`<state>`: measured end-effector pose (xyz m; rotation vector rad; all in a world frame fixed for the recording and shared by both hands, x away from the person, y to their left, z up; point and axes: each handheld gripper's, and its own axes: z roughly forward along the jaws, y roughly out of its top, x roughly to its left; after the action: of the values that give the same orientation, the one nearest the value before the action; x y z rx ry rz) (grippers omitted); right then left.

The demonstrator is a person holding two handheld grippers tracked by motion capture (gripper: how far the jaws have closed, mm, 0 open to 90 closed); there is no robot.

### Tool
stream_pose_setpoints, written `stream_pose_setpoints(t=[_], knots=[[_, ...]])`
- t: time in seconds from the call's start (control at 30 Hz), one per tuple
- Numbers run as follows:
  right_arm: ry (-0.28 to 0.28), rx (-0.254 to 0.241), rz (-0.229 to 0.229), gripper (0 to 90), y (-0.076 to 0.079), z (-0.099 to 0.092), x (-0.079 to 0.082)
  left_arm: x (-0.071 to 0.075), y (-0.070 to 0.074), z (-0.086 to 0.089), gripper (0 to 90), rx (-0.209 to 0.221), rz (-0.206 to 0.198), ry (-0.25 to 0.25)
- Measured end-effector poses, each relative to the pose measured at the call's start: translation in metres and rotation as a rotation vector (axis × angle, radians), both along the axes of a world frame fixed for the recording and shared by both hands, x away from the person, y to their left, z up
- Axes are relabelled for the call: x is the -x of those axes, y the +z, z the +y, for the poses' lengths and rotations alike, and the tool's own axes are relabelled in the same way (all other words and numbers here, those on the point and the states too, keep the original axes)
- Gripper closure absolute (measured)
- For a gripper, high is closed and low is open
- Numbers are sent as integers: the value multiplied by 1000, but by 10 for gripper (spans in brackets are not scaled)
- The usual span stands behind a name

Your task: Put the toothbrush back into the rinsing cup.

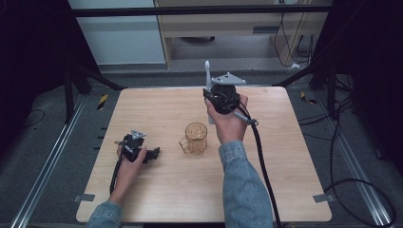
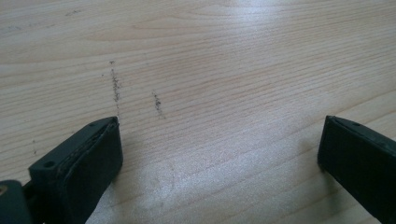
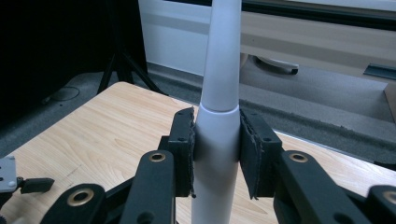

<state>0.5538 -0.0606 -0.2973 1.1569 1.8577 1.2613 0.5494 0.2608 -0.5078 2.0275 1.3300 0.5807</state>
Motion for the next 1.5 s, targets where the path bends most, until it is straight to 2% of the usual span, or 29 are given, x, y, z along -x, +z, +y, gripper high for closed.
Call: stream_pose_setpoints(t=[0.17,0.63,0.93,1.1,1.5], knots=[[16,-16,5,678,-3,8,0,0,0,0,0,0,0,0],[65,-11,17,678,-8,26,2,-1,0,0,0,2,-2,2],[68,-18,13,678,-8,30,2,-1,0,0,0,2,-2,1],[69,-18,-12,678,-8,32,6,-1,0,0,0,2,-2,2],[72,-1,-4,678,-16,36,6,-1,0,0,0,1,-1,1]])
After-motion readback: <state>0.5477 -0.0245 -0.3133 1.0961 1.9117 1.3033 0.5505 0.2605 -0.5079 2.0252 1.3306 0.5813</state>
